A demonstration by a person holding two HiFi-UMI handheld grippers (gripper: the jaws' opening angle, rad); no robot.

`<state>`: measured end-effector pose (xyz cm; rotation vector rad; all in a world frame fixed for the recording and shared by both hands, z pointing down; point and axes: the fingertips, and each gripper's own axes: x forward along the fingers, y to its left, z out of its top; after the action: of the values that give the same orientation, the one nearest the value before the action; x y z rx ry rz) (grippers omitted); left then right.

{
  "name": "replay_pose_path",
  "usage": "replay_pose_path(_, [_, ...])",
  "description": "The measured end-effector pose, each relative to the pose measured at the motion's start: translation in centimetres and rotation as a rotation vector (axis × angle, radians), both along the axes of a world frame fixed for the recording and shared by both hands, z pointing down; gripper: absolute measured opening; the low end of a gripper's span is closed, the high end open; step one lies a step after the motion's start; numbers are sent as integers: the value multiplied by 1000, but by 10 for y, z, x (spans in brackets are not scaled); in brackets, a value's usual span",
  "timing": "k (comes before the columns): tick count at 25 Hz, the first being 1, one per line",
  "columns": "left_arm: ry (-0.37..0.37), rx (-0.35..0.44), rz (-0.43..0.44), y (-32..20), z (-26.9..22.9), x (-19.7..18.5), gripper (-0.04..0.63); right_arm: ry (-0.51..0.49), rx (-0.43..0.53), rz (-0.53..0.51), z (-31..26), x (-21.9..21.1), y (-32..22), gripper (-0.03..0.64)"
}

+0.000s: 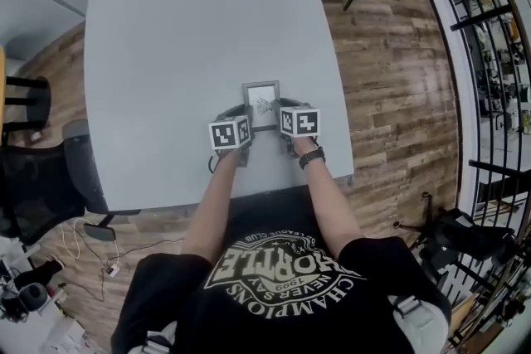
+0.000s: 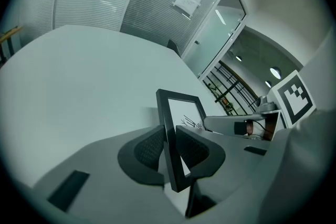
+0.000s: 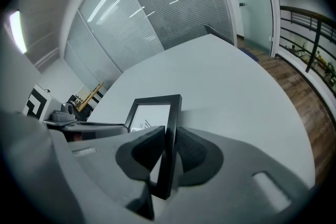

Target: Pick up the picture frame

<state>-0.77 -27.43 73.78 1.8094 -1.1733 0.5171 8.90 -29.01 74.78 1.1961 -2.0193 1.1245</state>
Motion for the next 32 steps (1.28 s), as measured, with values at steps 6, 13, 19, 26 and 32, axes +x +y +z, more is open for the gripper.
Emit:
replay_pose_path(6, [11,134,-30,-21,-56,-13,74,-12,168,-14,-67,-14,-24,69])
replay_pose_path(13, [21,374,-50,-47,-159,-20,74,-27,429,-19,-178,-24,-49,69])
replay_pose_path(19, [-75,645,-74,-53,-259,-29,71,-60,649,0,-277,-30,-53,67])
replay_pose_path(26, [-81,852,-68,-44,-356,-35,69,-53,883,18,-379,-35,-39,67])
replay_pose_path(32, [-85,954,-63,-26,-404,-41,71,-64,1002,20,-429,-41,-21,67])
